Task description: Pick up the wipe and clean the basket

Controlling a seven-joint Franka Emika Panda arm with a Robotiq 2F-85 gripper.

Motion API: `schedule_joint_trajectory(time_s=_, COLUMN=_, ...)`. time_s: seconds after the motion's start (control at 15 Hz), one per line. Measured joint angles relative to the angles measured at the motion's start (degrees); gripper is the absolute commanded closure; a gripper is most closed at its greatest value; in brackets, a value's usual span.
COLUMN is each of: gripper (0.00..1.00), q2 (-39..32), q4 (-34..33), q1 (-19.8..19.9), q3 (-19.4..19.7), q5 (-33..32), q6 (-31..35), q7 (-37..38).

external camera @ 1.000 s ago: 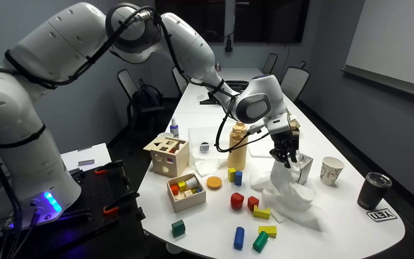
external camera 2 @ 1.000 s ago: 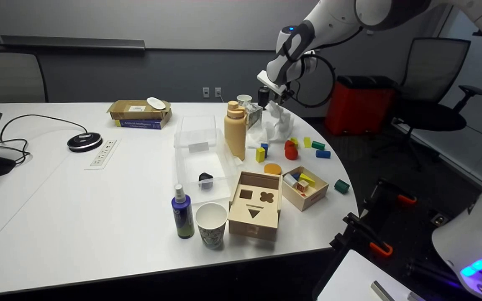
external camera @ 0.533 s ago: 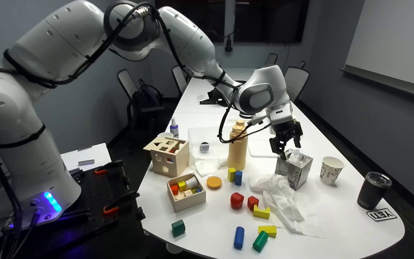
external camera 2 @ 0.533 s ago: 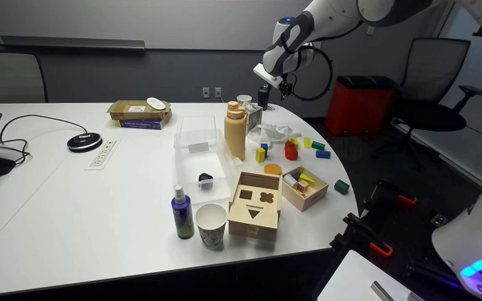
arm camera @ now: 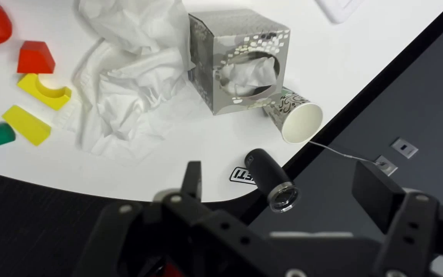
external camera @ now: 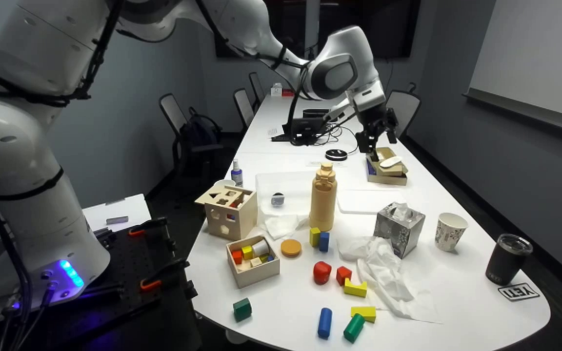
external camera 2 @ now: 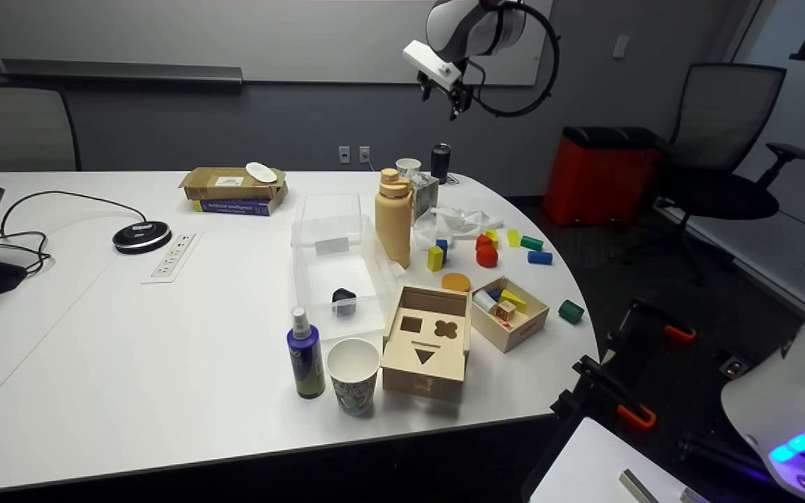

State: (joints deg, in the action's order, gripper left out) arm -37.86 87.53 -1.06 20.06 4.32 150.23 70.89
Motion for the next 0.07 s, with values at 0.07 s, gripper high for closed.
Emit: schedule_joint_trajectory(time_s=0.07, gripper=0.00, q2=2.05, q4=1.57, q1=-0.50, q3=-0.21, q5=-0.58, q6=-0.09, q7=0.00)
